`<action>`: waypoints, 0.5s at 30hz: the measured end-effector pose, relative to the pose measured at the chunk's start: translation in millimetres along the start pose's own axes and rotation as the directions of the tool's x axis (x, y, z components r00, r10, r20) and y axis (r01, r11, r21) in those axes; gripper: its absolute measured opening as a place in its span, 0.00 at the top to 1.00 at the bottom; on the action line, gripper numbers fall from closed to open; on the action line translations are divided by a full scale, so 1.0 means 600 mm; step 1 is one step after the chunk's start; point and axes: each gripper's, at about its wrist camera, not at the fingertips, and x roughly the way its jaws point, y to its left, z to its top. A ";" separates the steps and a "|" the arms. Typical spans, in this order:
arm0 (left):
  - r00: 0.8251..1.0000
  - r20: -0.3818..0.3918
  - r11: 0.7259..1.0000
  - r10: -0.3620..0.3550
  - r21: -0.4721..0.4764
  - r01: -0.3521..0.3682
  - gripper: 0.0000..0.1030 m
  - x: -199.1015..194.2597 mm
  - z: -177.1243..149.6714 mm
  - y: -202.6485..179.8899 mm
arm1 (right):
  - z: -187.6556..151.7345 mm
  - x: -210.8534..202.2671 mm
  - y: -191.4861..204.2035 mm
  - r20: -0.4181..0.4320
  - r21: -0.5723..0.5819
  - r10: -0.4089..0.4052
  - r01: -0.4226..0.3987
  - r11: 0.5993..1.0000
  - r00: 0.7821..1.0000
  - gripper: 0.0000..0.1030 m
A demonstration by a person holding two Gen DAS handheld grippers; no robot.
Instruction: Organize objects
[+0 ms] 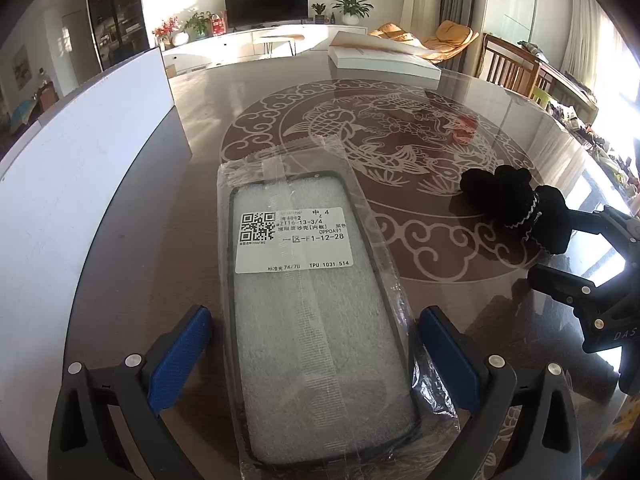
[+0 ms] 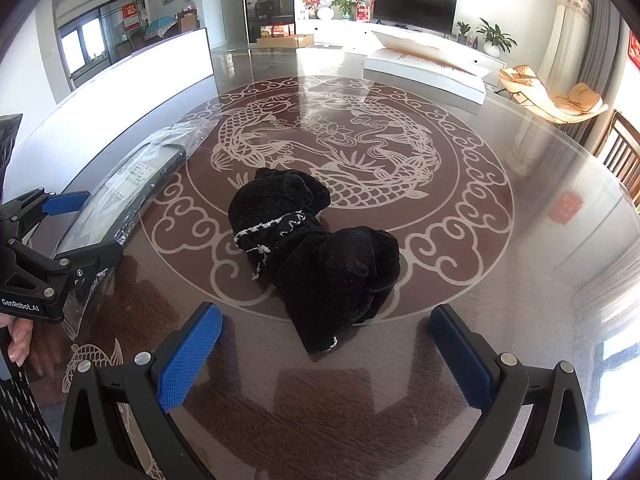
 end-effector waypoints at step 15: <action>1.000 0.002 1.000 0.001 -0.004 -0.001 0.00 -0.002 -0.003 0.001 | 0.000 0.000 0.000 0.000 0.000 0.000 0.000 1.000 1.000 0.00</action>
